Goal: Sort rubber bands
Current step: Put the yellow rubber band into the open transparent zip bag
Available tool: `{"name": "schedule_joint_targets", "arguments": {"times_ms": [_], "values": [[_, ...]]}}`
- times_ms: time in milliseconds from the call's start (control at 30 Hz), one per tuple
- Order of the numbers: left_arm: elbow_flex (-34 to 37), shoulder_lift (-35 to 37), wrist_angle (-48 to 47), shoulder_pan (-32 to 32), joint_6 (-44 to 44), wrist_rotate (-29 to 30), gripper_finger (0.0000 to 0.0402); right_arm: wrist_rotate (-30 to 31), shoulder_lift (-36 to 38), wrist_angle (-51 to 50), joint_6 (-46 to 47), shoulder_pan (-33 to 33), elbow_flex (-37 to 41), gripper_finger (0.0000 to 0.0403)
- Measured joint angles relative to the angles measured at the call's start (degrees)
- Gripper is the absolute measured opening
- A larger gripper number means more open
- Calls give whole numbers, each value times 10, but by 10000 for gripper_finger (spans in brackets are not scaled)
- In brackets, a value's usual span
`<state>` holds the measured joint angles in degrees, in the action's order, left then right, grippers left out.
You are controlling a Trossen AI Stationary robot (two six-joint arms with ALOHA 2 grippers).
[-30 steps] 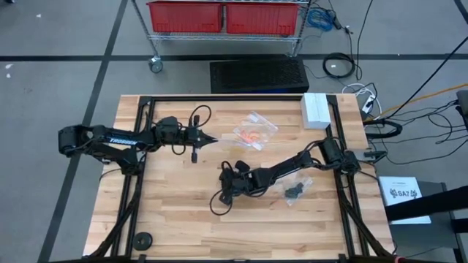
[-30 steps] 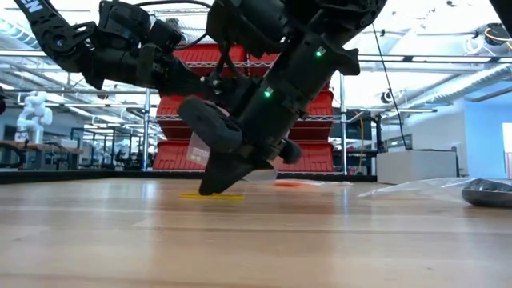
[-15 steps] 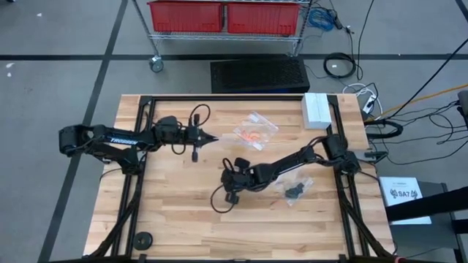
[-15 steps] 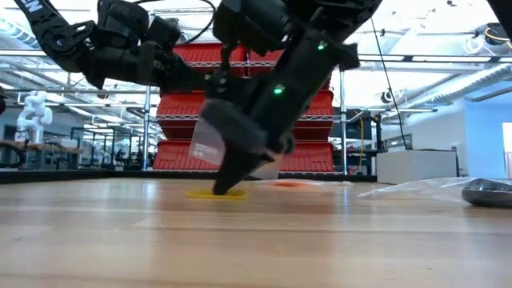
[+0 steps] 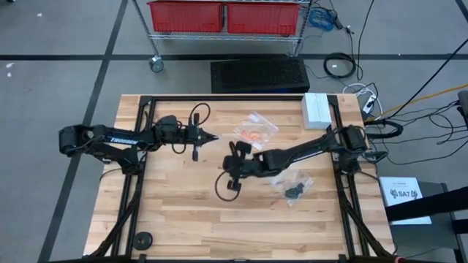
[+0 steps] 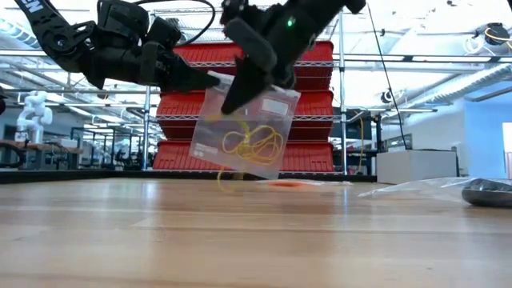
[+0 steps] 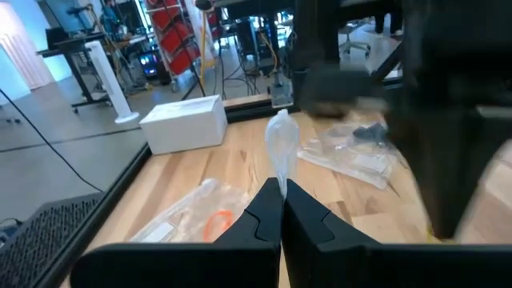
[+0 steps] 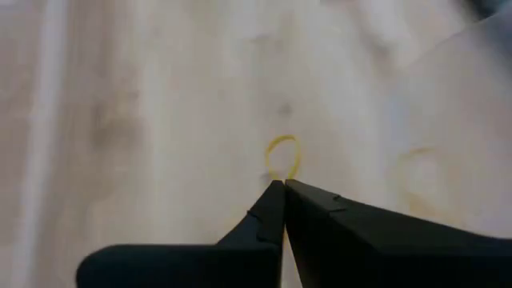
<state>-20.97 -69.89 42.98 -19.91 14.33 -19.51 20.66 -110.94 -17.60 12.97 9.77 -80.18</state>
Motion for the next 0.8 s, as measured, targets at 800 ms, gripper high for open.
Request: {"name": "schedule_joint_targets", "arguments": {"times_ms": [800], "values": [[0,-2,-36,0,10,4,2,217,137,62,-224,-39,-1,0]]}}
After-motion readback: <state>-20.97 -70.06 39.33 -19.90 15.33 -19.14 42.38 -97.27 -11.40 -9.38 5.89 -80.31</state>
